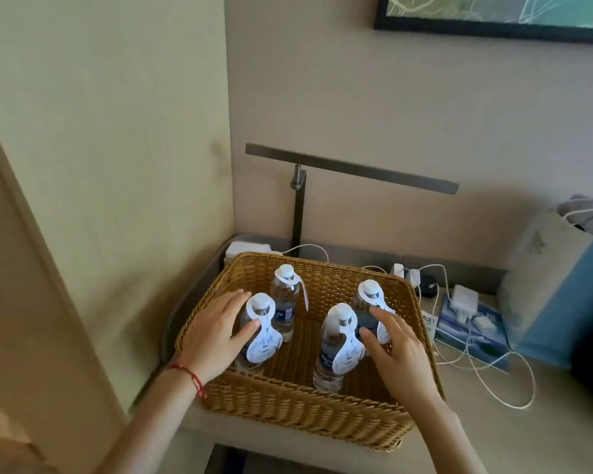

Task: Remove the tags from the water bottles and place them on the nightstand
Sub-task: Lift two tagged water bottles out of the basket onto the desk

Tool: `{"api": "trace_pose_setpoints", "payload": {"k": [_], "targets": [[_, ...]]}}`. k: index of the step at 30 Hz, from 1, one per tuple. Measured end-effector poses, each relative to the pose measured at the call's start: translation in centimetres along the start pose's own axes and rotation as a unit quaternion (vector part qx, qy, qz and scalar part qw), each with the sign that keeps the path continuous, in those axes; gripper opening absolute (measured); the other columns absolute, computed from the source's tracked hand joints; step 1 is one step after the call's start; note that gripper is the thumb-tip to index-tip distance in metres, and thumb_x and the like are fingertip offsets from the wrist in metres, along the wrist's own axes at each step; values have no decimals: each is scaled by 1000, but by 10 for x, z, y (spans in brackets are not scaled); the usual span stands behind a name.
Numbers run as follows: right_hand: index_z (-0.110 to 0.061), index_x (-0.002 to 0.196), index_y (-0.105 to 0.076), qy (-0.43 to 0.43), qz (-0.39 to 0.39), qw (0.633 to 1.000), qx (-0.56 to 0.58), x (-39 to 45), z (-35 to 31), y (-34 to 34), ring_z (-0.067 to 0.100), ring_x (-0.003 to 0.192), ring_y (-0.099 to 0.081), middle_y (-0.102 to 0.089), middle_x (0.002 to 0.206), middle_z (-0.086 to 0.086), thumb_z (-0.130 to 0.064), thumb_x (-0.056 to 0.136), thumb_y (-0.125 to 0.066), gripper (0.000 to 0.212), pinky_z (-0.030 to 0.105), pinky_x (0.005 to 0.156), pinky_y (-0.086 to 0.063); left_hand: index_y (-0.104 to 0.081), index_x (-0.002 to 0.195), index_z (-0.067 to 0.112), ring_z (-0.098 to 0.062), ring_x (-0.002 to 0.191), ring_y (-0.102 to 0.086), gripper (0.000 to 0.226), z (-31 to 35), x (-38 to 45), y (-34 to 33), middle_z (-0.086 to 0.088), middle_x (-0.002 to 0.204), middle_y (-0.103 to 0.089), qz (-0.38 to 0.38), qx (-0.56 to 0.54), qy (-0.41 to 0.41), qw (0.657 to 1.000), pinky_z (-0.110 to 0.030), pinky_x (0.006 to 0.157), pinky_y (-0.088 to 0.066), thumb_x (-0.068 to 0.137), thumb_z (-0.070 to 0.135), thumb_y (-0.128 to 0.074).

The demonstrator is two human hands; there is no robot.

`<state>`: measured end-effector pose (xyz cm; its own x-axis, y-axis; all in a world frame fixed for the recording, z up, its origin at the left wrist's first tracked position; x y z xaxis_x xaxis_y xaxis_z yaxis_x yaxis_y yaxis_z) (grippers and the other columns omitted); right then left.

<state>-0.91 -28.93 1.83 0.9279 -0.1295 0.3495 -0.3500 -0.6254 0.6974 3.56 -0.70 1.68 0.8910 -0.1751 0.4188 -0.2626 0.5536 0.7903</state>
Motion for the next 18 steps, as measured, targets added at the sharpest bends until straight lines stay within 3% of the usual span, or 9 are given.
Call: {"api": "trace_pose_setpoints", "payload": {"k": [6,9,12,15,18], "targets": [[-24,127,-49,1,-32,999,44,36,18,-25,8,113,-45,-51,136,0,-39,88,-54,42,22,89,-35,-47,131,21,-13,125,-44,49,-17,26,-31,2,135,-51,4,-72,69,995,-23,98,-34,86,39,-55],[-20,124,-52,8,-42,997,72,50,20,-36,7,109,-48,-55,130,0,-36,87,-58,41,28,91,-46,-48,130,21,-14,125,-45,49,-25,36,-41,1,135,-51,13,-92,89,992,-27,98,-36,85,37,-57],[-18,123,-54,6,-42,995,87,58,23,-47,10,111,-50,-56,124,-2,-30,87,-61,39,32,93,-48,-50,129,18,-13,122,-46,47,-32,45,-48,2,133,-52,20,-106,95,990,-24,96,-36,85,32,-61],[-14,124,-54,-4,-42,994,99,61,27,-59,9,111,-50,-56,120,-4,-24,87,-61,39,28,92,-47,-56,123,14,-5,111,-46,44,-36,50,-55,8,121,-54,21,-134,97,986,-7,90,-31,81,23,-67],[-13,123,-55,-28,-32,993,110,60,32,-66,6,105,-52,-55,113,-9,-21,85,-64,40,22,87,-46,-62,113,7,-8,102,-53,38,-36,51,-62,6,109,-58,28,-160,98,982,5,80,-31,76,13,-72]]}}
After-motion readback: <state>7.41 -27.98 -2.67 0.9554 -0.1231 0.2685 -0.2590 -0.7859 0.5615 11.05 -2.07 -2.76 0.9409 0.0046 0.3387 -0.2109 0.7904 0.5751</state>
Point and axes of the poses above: each hand's wrist, its own x-axis towards the middle knuckle, its own y-axis out of the back of the hand, z = x × y, the point moved 4 cm from there along x, towards the middle knuckle
